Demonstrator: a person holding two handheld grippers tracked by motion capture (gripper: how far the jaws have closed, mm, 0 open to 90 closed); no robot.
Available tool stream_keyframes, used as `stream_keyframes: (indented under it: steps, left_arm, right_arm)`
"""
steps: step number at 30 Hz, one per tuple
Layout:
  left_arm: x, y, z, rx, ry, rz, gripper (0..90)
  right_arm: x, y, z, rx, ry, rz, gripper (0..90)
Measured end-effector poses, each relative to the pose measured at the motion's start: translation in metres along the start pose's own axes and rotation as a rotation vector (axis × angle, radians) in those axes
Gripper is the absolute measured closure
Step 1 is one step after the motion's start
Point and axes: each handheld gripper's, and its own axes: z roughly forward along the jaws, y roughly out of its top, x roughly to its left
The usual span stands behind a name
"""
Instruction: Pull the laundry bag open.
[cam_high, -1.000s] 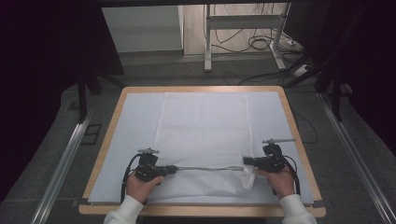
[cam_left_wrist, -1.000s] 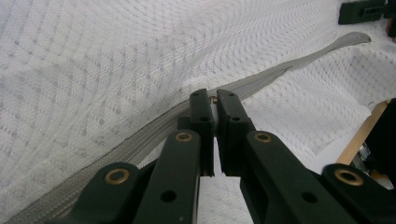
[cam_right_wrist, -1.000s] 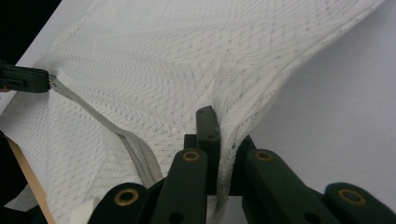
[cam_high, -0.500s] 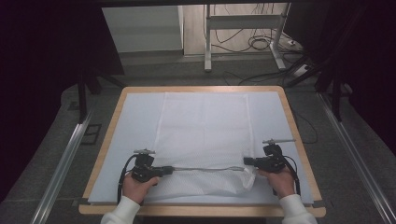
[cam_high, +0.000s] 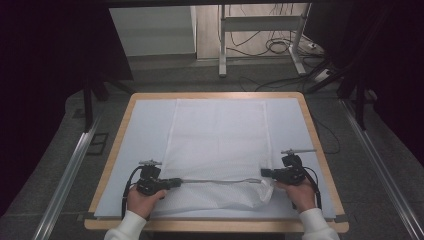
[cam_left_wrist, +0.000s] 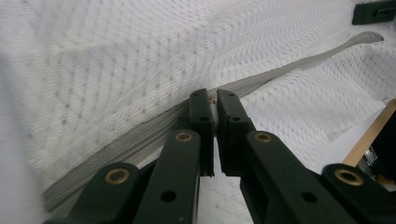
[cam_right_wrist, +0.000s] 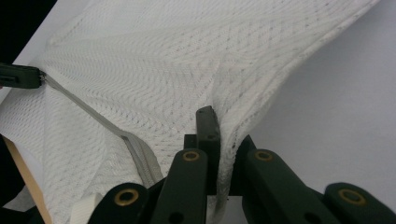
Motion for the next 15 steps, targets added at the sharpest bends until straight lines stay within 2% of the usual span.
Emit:
stream_keyframes:
  steps: [15]
  left_arm:
    - [0.013,-0.006,-0.015,-0.017,0.011,-0.027,86.7]
  right_arm:
    - [0.000,0.000,0.000,-0.001,-0.003,0.001,87.3]
